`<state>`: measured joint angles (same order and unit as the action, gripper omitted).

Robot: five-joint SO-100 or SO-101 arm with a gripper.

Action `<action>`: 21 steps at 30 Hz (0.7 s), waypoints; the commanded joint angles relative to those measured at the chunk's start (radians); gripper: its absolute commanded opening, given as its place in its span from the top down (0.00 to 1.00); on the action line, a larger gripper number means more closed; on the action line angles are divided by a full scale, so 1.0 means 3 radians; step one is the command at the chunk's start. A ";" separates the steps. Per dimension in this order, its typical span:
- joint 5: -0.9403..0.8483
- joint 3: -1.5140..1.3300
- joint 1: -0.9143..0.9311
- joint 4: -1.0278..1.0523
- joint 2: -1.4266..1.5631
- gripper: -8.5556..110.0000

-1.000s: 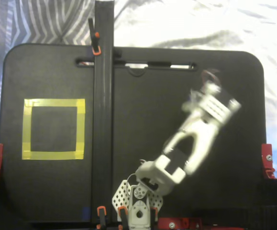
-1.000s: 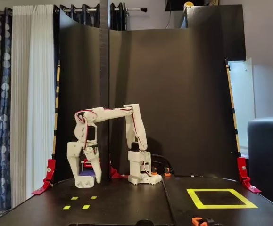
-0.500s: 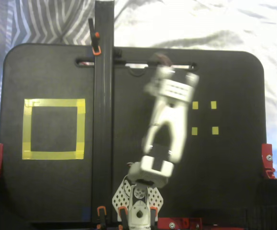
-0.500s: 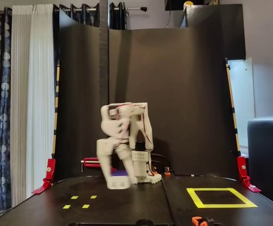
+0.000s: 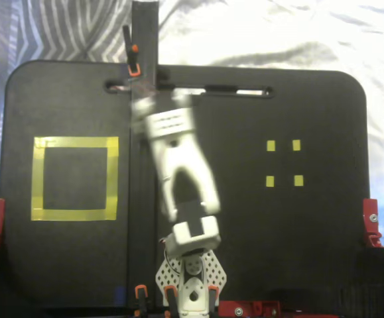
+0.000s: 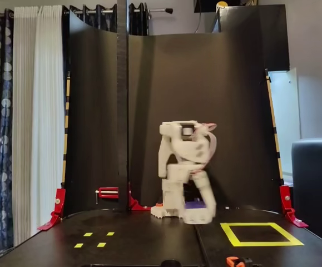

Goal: Grasp a block and put it in the designated area.

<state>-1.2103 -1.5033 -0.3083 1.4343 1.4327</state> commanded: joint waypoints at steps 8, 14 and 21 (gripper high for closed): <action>0.0680 0.0005 -0.0803 0.0041 0.0010 0.77; 0.0961 0.0000 -0.1110 0.0041 -0.0092 0.77; 0.1186 0.0000 -0.1375 -0.0020 -0.0230 0.77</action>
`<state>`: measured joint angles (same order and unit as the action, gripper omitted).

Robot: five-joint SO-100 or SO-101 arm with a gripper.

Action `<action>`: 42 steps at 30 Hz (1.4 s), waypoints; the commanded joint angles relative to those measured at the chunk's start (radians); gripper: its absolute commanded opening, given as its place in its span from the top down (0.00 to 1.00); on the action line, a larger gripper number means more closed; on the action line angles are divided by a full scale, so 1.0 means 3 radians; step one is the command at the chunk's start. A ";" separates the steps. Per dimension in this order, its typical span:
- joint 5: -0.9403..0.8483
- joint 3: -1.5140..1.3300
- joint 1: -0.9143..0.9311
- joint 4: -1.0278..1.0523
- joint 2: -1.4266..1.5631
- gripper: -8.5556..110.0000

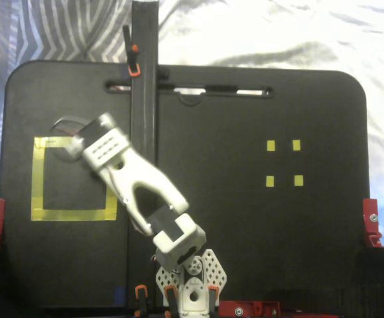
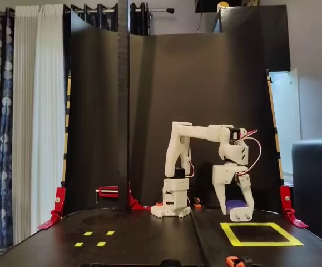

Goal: Grasp a block and put it in the designated area.

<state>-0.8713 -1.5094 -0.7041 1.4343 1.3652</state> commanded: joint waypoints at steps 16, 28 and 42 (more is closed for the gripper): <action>0.0506 0.0020 -0.0629 -0.0189 -0.0353 0.77; 0.0516 0.0020 -0.0639 -0.0286 -0.0629 0.77; 0.0481 0.0026 -0.0598 -0.0276 -0.0726 0.76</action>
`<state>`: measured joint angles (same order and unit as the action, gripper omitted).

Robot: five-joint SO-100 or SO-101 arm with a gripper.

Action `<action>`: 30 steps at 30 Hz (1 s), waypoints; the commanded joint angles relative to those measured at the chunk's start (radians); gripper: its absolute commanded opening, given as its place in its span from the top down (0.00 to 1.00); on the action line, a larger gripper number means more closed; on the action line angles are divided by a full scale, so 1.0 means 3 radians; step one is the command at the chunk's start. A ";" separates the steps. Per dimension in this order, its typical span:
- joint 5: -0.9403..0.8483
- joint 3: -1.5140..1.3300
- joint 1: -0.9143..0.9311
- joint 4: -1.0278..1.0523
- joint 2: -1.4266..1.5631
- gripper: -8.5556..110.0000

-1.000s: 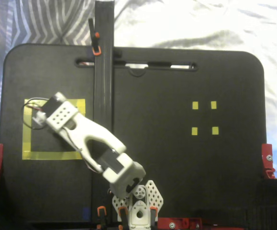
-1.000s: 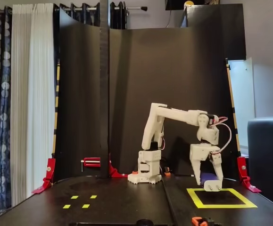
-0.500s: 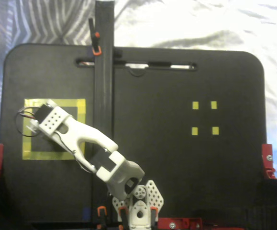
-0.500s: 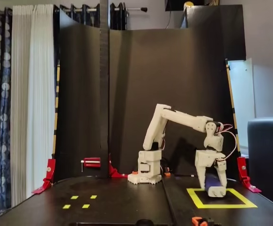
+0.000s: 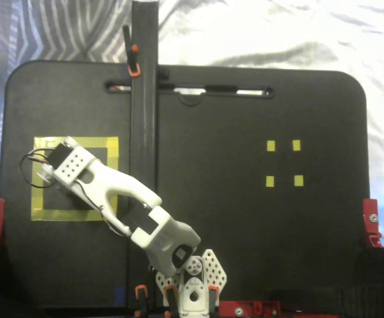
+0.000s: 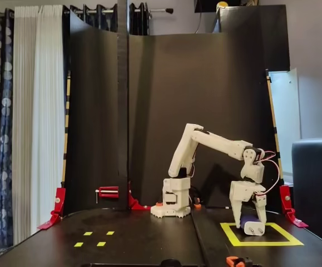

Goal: Grasp a block and put it in the designated area.

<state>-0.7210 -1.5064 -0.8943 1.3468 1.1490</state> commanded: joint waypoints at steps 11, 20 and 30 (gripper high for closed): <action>-0.0107 0.0031 0.0020 0.0159 0.0026 0.60; -0.0112 0.0082 0.0031 0.0225 0.0118 0.60; -0.0138 0.0322 0.0092 0.0634 0.0491 0.60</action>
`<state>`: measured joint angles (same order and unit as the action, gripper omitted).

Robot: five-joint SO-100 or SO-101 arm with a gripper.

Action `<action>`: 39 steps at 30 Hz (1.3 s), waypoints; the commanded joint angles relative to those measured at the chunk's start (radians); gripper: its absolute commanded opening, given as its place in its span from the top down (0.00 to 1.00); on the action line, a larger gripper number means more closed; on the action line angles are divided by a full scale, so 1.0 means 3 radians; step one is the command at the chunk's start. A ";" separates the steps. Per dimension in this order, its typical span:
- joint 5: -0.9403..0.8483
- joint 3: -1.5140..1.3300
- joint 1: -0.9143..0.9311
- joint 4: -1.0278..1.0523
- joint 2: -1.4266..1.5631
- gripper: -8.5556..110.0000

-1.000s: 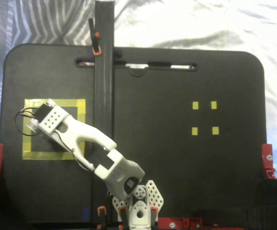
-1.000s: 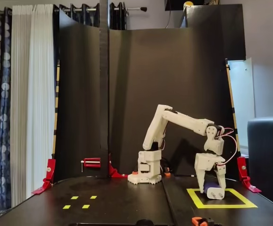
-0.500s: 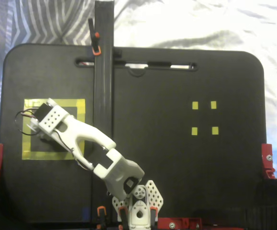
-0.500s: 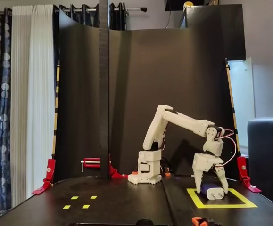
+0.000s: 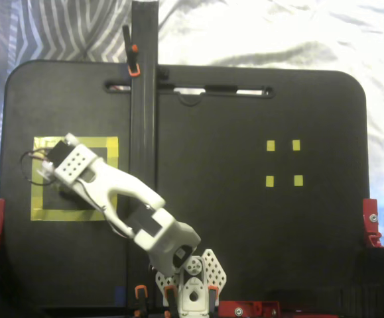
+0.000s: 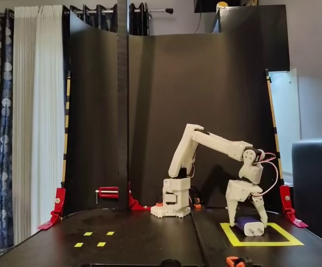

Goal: Grasp a block and put it in the designated area.

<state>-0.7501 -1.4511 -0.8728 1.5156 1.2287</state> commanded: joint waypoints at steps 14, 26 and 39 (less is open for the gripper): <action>-0.0082 0.0148 0.0148 0.0128 0.0506 0.65; -0.0133 0.0148 0.0506 0.0143 0.0741 0.93; -0.0450 0.0138 0.1447 -0.0061 0.1289 0.93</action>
<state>-0.8682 -1.4389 -0.5047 1.5186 1.5463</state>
